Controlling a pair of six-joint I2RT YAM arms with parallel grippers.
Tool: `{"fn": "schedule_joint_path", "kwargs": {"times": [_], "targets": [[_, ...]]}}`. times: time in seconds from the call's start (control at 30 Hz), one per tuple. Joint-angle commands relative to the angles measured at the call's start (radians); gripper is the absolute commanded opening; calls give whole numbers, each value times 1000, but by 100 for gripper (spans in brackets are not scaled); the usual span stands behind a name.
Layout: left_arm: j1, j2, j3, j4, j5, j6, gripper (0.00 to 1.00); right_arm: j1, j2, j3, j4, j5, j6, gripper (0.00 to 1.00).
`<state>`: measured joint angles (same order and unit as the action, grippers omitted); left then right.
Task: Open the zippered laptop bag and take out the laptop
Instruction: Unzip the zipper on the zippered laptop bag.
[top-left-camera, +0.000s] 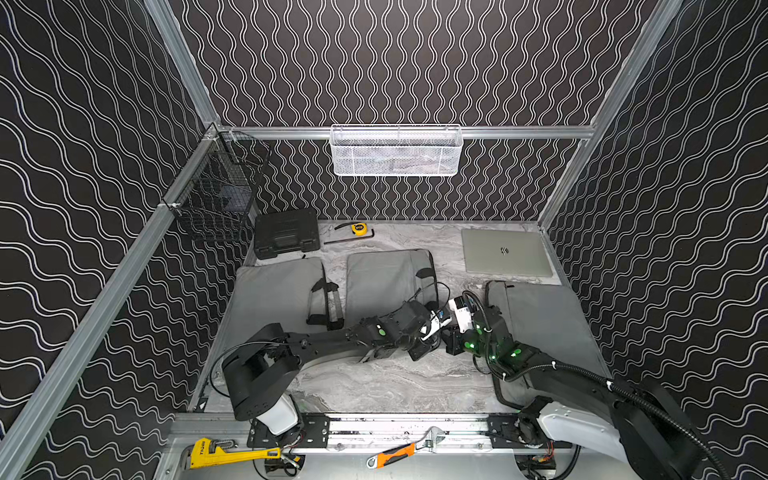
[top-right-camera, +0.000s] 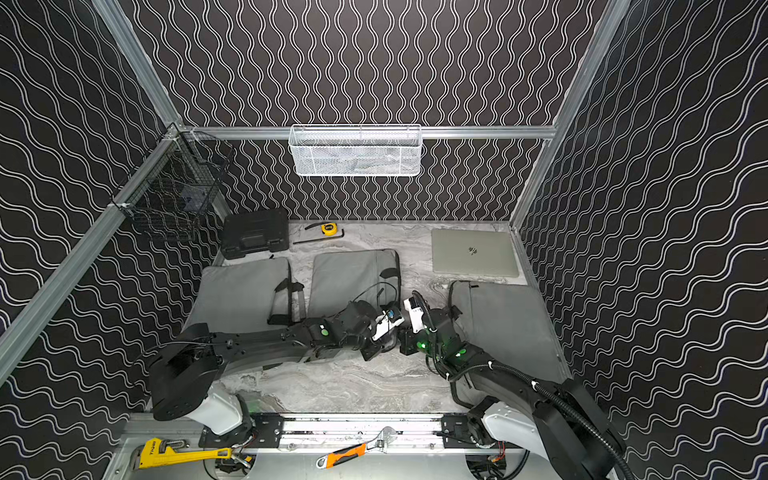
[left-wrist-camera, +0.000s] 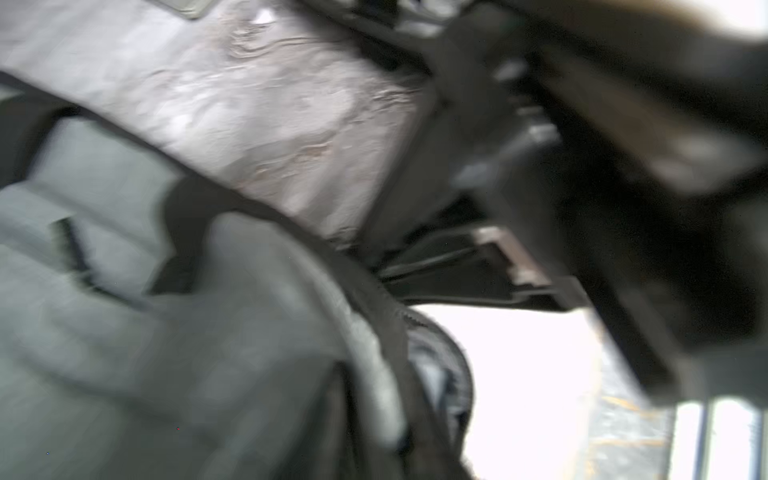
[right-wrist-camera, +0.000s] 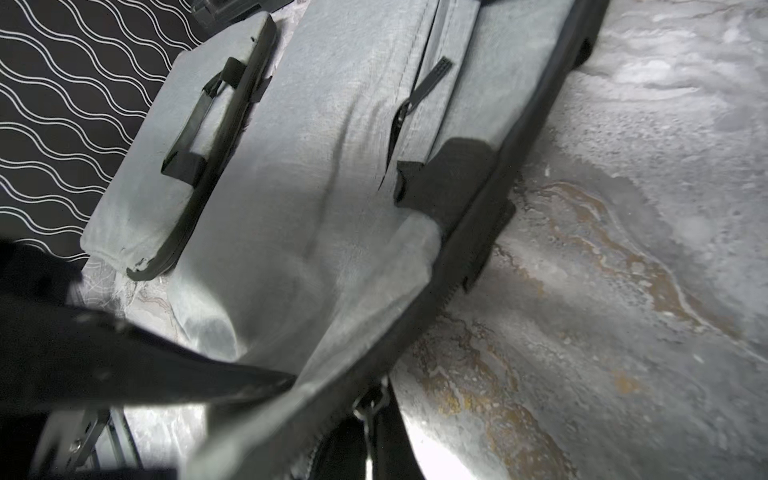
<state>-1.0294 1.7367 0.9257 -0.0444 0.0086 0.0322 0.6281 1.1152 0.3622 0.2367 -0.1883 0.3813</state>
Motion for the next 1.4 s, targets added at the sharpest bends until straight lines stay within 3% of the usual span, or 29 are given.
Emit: {"fn": "schedule_joint_path", "kwargs": {"times": [0.0,0.1,0.27,0.4,0.53,0.6,0.67,0.9,1.0,1.2,1.3,1.37], "targets": [[-1,-25,-20,-9,16,-1,0,-2,-15,46,22,126,-3,0],[-3,-57,-50,9,34,10,0,-38,-11,102,-84,187,-49,0],[-29,-65,-94,66,70,33,0,-168,33,213,-292,127,-103,0],[-81,-57,-105,81,38,83,0,-270,47,216,-324,44,-114,0],[-102,-60,-95,61,-3,104,0,-278,60,237,-325,-30,-124,0],[-109,-88,-112,87,-44,98,30,-277,52,224,-278,-113,-104,0],[-112,-120,-134,115,-74,83,53,-266,38,199,-222,-171,-69,0],[-199,-191,-180,152,-195,-9,79,-108,-18,178,-203,-115,-37,0],[-241,-162,-157,132,-318,-37,85,-52,-31,181,-216,-93,-22,0],[-256,-105,-137,147,-545,-81,86,32,-77,162,-218,-87,29,0],[-258,-103,-127,152,-597,-65,85,64,-105,155,-217,-89,45,0],[-257,-109,-124,156,-595,-35,78,76,-112,170,-233,-100,33,0]]}}
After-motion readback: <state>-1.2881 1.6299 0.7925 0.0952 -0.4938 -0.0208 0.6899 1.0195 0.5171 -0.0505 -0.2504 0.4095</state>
